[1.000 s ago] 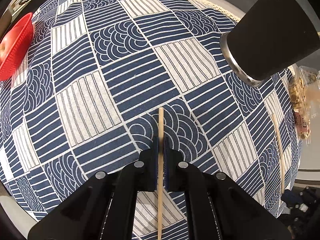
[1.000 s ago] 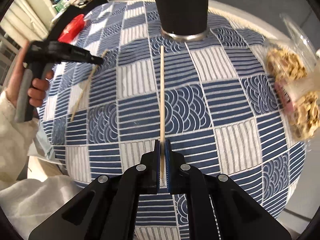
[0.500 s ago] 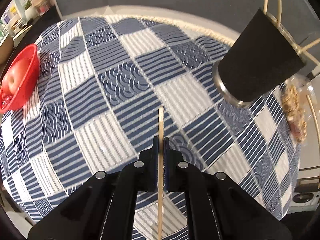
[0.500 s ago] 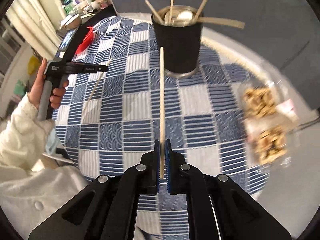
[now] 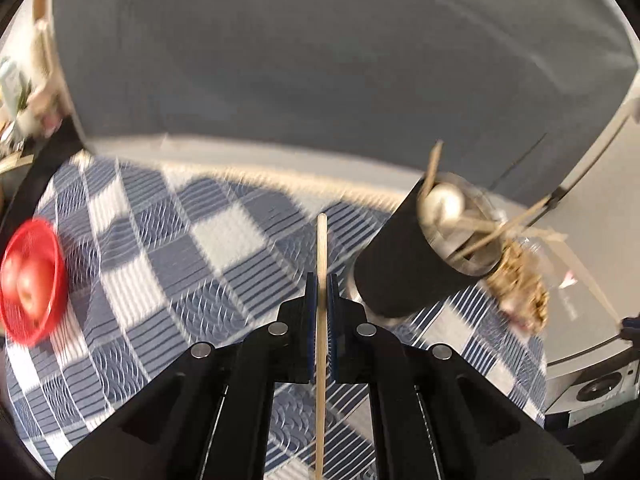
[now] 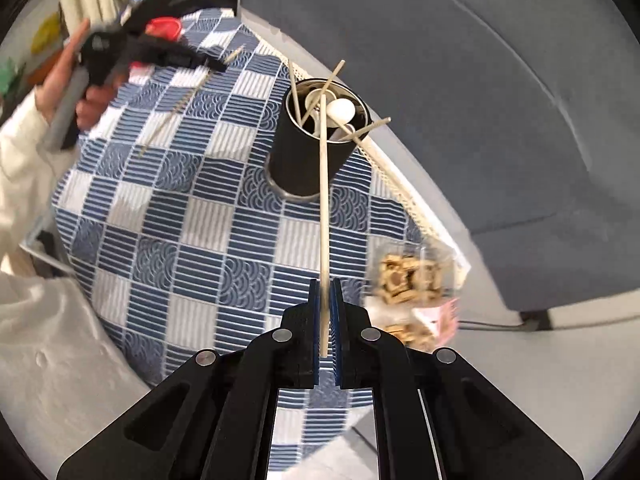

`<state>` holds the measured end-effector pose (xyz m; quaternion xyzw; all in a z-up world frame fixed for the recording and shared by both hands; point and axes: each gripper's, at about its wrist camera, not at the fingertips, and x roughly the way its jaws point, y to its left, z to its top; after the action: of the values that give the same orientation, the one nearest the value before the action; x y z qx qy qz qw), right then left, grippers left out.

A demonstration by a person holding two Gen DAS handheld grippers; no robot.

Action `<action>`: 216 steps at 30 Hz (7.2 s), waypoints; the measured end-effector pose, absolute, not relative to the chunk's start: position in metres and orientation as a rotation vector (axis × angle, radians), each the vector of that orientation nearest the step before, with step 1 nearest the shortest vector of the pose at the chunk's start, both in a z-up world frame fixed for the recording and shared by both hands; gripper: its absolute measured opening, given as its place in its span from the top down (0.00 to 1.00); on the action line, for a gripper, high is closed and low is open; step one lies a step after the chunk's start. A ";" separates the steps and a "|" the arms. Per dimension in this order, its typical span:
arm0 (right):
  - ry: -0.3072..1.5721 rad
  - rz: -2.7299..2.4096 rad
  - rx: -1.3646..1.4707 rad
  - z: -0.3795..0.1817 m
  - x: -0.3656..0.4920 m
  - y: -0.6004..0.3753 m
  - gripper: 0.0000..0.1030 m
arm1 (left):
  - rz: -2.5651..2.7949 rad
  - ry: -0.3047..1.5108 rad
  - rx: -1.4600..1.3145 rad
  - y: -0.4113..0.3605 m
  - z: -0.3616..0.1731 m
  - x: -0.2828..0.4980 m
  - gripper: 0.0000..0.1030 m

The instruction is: Organize utensils

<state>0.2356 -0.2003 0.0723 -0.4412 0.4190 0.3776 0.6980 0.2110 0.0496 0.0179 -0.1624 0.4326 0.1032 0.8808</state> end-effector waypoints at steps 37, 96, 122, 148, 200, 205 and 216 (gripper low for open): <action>0.878 0.748 -1.955 0.052 0.266 -0.091 0.96 | -0.269 0.522 -0.234 0.015 0.085 0.345 0.95; 0.745 0.933 -0.672 0.039 0.214 -0.211 0.14 | 0.174 0.802 -0.092 -0.029 0.024 0.164 0.06; 0.888 0.649 -0.239 -0.020 0.145 -0.302 0.09 | 0.292 0.872 -0.126 -0.095 0.016 0.070 0.06; 0.903 0.652 -0.242 -0.025 0.141 -0.299 0.09 | 0.317 0.926 -0.164 -0.107 0.004 0.056 0.06; 0.918 0.645 -0.252 -0.026 0.146 -0.300 0.09 | 0.295 0.923 -0.167 -0.109 0.009 0.056 0.06; 0.918 0.639 -0.262 -0.027 0.148 -0.300 0.09 | 0.311 0.911 -0.163 -0.109 0.011 0.054 0.06; 0.862 0.647 -0.320 -0.019 0.141 -0.293 0.09 | 0.324 0.893 -0.149 -0.107 0.014 0.054 0.06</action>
<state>0.1407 -0.2925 -0.0189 -0.1518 0.4086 0.3066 0.8462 0.0535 -0.1074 0.0140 -0.0714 0.4294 0.1561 0.8866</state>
